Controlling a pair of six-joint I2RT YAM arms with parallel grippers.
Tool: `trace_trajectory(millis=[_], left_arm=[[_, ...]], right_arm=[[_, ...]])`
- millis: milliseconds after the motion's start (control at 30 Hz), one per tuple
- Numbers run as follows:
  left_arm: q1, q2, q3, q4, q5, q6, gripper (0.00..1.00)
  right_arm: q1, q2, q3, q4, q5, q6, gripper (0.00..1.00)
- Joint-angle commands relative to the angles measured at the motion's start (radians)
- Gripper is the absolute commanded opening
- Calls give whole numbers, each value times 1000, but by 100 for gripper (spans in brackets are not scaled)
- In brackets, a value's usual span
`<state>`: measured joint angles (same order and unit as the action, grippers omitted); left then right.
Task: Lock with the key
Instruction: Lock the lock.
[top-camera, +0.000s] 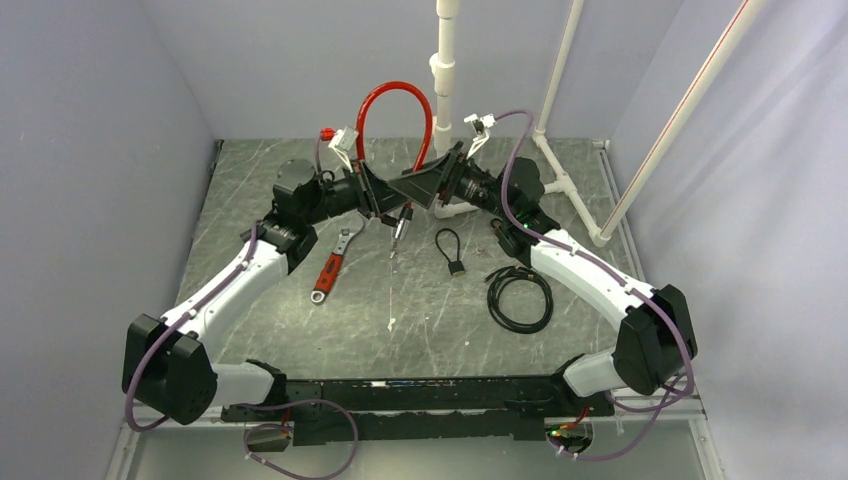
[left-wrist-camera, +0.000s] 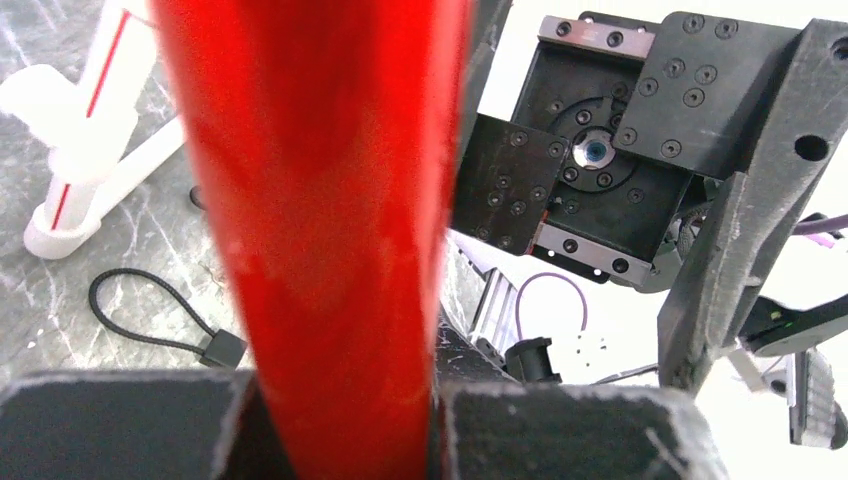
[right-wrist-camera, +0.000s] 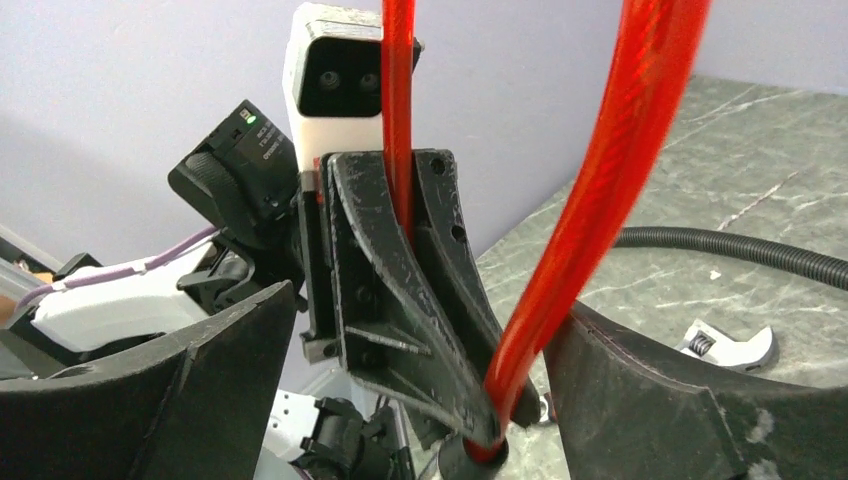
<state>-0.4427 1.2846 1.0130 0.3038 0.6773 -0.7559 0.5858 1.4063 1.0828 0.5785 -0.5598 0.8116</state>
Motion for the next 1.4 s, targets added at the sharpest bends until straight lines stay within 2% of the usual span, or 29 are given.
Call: trace_trajectory(millis=[0, 133, 233, 333, 500, 633, 867, 967, 1067, 1300, 1367], left_arm=[[70, -48, -12, 111, -55, -112, 0], [131, -74, -28, 154, -76, -187, 0], [182, -95, -37, 171, -95, -250, 0], [232, -103, -55, 228, -113, -321, 0], [292, -99, -57, 284, -170, -413, 0], [343, -103, -50, 257, -182, -439, 0], [355, -90, -20, 236, -155, -459, 0], [355, -76, -14, 226, -142, -475, 0], [355, -50, 3, 240, -137, -491, 0], [355, -22, -2, 271, -115, -505, 0], [355, -25, -4, 264, -116, -508, 0]], right_arm=[[-37, -54, 37, 15, -57, -18, 91], [-51, -66, 6, -40, -80, -65, 91], [-48, -53, -2, -45, -128, -65, 88], [-29, 5, 21, -28, -202, -57, 81], [30, 119, 103, -29, -241, -38, 78], [47, 200, 175, -16, -243, 0, 78], [54, 317, 269, 63, -278, 90, 71], [56, 346, 296, 100, -309, 104, 75], [60, 365, 321, 65, -329, 71, 74], [59, 407, 327, 103, -364, 102, 66], [59, 418, 333, 123, -371, 117, 60]])
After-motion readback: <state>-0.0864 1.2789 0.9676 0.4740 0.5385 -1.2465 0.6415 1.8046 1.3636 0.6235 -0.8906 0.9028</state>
